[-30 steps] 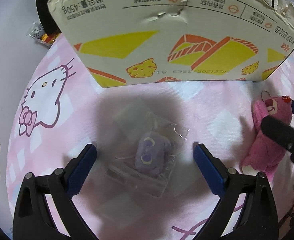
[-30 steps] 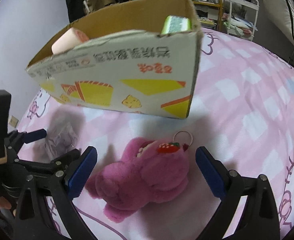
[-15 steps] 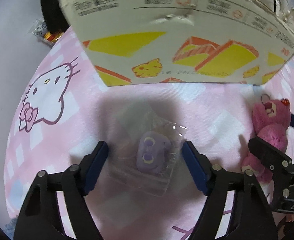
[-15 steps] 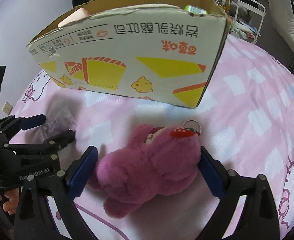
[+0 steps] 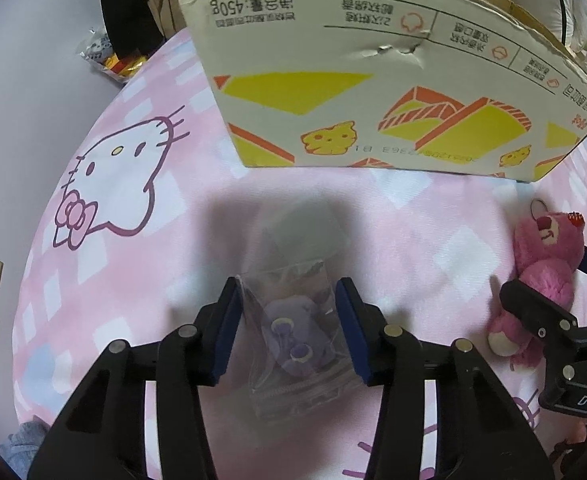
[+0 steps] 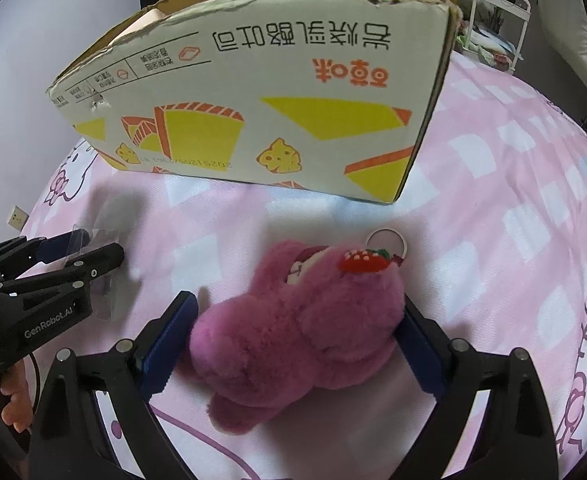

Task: Organize soft objects

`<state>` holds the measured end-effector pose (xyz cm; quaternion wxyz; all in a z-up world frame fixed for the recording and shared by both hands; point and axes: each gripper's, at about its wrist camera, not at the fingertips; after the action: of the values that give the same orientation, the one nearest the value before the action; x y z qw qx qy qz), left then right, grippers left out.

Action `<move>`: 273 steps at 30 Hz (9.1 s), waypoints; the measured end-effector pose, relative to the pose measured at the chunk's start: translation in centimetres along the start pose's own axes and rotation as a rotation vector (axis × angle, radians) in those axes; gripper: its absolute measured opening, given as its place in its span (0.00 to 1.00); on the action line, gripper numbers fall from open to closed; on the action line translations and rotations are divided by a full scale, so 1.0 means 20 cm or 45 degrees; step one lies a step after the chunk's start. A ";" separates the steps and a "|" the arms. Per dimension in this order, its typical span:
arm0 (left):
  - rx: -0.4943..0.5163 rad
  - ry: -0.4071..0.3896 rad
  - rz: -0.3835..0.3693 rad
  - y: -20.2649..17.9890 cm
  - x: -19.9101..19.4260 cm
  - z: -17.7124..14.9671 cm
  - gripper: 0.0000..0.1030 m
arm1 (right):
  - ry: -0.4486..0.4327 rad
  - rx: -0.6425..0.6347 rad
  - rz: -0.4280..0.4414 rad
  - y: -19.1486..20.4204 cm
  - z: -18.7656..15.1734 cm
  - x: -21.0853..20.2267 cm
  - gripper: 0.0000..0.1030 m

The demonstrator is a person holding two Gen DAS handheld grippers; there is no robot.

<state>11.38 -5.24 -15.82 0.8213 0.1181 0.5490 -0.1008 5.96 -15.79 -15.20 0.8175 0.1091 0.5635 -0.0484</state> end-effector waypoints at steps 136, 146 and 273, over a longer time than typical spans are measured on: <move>-0.016 -1.014 -0.031 0.00 -1.04 -0.08 0.46 | -0.893 0.025 0.020 -0.13 0.11 -0.90 0.85; 0.052 -1.090 -0.020 -0.05 -0.99 0.21 0.46 | -0.948 -0.030 0.049 -0.09 0.36 -0.89 0.85; -0.063 -1.009 0.123 0.01 -1.09 -0.38 0.99 | -1.051 -0.069 -0.096 -0.19 -0.18 -1.11 1.00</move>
<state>-3.48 -2.02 1.57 0.9759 0.0759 0.1855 -0.0865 -6.07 -19.57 3.78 0.9750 0.0381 0.1930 -0.1031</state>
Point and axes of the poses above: each gripper's, at about its wrist camera, not at the fingertips, and x roughly the way its jaws point, y to its left, z to its top
